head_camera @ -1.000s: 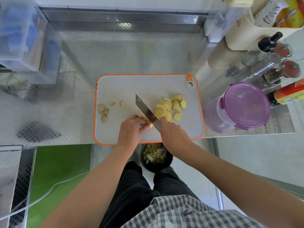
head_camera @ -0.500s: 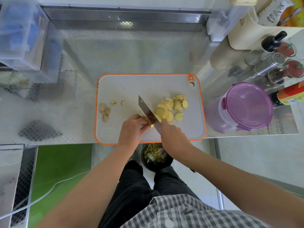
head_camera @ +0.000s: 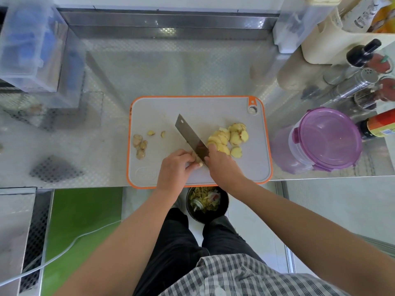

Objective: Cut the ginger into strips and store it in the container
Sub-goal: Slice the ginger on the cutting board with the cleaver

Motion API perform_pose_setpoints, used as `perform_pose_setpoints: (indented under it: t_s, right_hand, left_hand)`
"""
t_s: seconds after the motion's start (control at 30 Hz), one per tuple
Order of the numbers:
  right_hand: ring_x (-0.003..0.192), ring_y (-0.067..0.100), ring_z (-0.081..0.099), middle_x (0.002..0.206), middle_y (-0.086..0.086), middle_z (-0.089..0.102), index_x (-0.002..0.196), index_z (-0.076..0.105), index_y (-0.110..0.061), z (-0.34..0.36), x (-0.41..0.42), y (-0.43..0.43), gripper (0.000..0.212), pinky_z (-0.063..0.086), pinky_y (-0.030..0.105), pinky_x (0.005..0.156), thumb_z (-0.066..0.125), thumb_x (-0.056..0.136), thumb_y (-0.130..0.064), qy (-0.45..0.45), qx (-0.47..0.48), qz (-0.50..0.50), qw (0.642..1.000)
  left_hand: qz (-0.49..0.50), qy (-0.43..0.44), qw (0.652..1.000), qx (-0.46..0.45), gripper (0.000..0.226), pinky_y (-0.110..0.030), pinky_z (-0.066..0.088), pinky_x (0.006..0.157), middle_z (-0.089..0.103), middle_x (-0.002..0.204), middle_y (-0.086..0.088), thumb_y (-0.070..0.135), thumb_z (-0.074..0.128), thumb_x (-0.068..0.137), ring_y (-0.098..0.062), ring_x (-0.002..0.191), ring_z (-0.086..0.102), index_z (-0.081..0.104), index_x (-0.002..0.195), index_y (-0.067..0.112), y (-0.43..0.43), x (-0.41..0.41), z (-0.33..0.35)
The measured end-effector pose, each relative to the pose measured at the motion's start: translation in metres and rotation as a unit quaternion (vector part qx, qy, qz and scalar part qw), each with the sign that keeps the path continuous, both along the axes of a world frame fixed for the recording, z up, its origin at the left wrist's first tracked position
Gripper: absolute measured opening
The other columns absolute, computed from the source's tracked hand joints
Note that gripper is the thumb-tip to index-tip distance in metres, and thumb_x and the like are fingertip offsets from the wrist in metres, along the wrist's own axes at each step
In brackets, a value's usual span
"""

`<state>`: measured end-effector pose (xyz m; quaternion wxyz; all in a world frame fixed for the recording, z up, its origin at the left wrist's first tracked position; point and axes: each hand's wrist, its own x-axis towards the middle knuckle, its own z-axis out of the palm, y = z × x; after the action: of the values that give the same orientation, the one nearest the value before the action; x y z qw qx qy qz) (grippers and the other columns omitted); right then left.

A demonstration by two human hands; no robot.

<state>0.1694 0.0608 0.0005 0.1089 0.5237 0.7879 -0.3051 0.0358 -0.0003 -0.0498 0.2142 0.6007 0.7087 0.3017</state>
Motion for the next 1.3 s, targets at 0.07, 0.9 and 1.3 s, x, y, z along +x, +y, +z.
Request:
perform_pose_setpoints:
  t_s: [0.07, 0.9, 1.3]
  right_hand:
    - [0.066, 0.028, 0.049, 0.071, 0.003, 0.046, 0.109, 0.036, -0.008, 0.004, 0.003, 0.002, 0.015, 0.034, 0.035, 0.055, 0.035, 0.102, -0.021, 0.015, 0.004, -0.009, 1.000]
    - [0.057, 0.017, 0.040, 0.065, 0.000, 0.038, 0.092, 0.029, -0.013, 0.029, -0.012, -0.011, 0.020, 0.024, 0.026, 0.046, 0.041, 0.091, 0.003, -0.025, 0.001, -0.006, 1.000]
    - [0.057, 0.017, 0.038, 0.066, -0.001, 0.036, 0.098, 0.030, -0.012, 0.019, -0.003, -0.026, 0.022, 0.033, 0.032, 0.054, 0.037, 0.089, 0.007, -0.037, -0.004, -0.026, 0.999]
  left_hand:
    - [0.007, 0.000, 1.000, -0.003, 0.021, -0.029, 0.052, 0.059, 0.068, 0.078, -0.004, 0.013, 0.086, 0.065, -0.022, 0.067, 0.065, 0.070, 0.075, 0.005, -0.001, 0.000, 0.000]
    - [0.016, -0.002, 1.000, -0.003, 0.016, -0.021, 0.044, 0.057, 0.069, 0.074, -0.006, 0.010, 0.086, 0.063, -0.021, 0.060, 0.063, 0.072, 0.069, 0.005, -0.001, 0.001, -0.005]
    - [0.002, 0.005, 1.000, 0.002, 0.015, -0.015, 0.041, 0.056, 0.068, 0.072, -0.006, 0.007, 0.086, 0.062, -0.020, 0.060, 0.064, 0.072, 0.066, 0.006, -0.001, 0.001, -0.004]
